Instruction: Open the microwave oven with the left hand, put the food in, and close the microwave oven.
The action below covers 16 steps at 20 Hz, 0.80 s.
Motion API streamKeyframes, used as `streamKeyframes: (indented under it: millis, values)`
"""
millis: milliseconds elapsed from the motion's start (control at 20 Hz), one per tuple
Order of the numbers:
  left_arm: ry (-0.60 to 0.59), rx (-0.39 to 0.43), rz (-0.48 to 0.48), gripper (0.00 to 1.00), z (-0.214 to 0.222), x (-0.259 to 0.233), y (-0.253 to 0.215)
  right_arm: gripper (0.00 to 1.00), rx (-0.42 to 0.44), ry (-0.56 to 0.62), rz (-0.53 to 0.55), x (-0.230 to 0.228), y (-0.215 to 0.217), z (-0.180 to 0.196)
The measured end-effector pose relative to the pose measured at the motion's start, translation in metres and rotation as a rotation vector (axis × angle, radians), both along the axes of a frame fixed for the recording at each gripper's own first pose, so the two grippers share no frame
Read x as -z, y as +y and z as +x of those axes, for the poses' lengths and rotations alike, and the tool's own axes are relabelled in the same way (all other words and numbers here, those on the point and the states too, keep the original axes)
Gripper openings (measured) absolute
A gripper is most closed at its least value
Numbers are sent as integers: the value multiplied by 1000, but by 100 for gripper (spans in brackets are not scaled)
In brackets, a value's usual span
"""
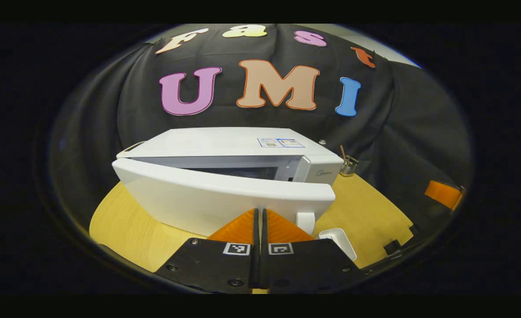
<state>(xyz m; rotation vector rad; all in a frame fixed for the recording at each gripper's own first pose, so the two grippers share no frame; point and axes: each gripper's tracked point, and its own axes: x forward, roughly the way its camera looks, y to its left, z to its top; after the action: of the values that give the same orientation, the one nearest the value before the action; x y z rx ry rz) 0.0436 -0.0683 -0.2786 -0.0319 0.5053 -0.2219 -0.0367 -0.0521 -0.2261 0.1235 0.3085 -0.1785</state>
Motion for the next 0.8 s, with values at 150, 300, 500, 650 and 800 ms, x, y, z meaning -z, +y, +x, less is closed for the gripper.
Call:
streamKeyframes:
  millis: [150,300,500,650,800]
  values:
    - [5,-7,-6,0,12,4,-4,99,15,-1,-3,2,-5,-3]
    - [7,-7,15,0,24,5,-6,92,44,6,-1,7,-14,-4]
    - [-2,-3,41,0,41,6,-3,92,76,2,14,7,-20,-3]
    - [12,-1,41,0,48,12,-8,92,87,-5,19,7,-22,-1]
    - [23,-19,27,1,53,16,-9,92,84,-3,13,8,-22,2]
